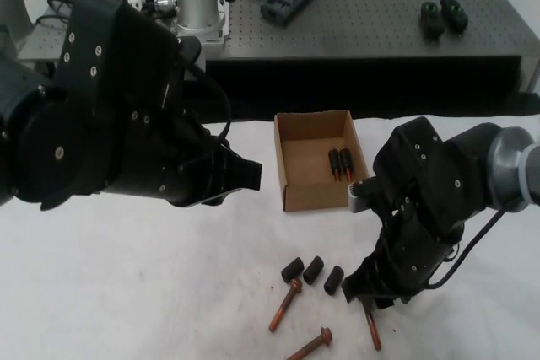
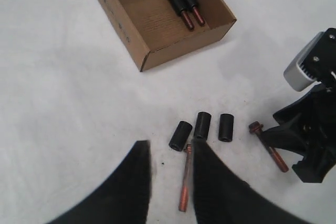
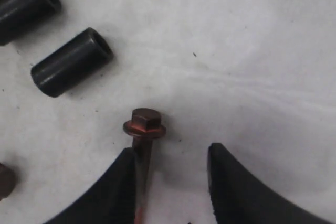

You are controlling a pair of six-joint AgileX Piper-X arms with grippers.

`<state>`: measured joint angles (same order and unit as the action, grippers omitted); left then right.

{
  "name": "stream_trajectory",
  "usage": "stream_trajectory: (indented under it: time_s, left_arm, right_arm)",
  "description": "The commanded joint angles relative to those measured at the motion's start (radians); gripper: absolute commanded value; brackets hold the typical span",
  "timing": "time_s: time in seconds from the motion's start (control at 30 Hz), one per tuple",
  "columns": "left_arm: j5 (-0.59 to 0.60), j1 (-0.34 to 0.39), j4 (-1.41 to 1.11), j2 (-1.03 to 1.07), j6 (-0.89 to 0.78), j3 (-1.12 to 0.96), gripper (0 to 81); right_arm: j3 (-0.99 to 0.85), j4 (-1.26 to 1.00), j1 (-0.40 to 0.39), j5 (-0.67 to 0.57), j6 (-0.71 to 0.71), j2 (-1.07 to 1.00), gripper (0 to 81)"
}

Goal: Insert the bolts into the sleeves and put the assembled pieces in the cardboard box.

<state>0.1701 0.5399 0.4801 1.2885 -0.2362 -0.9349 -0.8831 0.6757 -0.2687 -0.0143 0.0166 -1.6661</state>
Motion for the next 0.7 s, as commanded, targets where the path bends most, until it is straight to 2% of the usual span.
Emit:
stream_trajectory:
  time_s: [0.0, 0.17, 0.37, 0.43, 0.67]
  left_arm:
    - [-0.009, 0.002, -0.011, -0.012, 0.012, -0.005, 19.7]
    - [-0.009, 0.002, -0.011, -0.012, 0.012, -0.005, 19.7]
    - [-0.009, 0.002, -0.011, -0.012, 0.012, -0.005, 19.7]
    - [-0.009, 0.002, -0.011, -0.012, 0.012, -0.005, 19.7]
    - [-0.009, 0.002, -0.011, -0.012, 0.012, -0.005, 19.7]
  right_arm:
    - [-0.012, -0.031, -0.002, -0.004, -0.011, -0.01, 31.3]
    - [-0.009, -0.03, -0.004, -0.068, 0.03, -0.014, 31.3]
    - [-0.009, -0.033, -0.038, -0.063, 0.03, -0.014, 31.2]
    - [-0.009, -0.036, -0.048, -0.018, 0.032, -0.014, 31.2]
    - [-0.009, -0.036, -0.048, 0.005, 0.035, -0.015, 31.2]
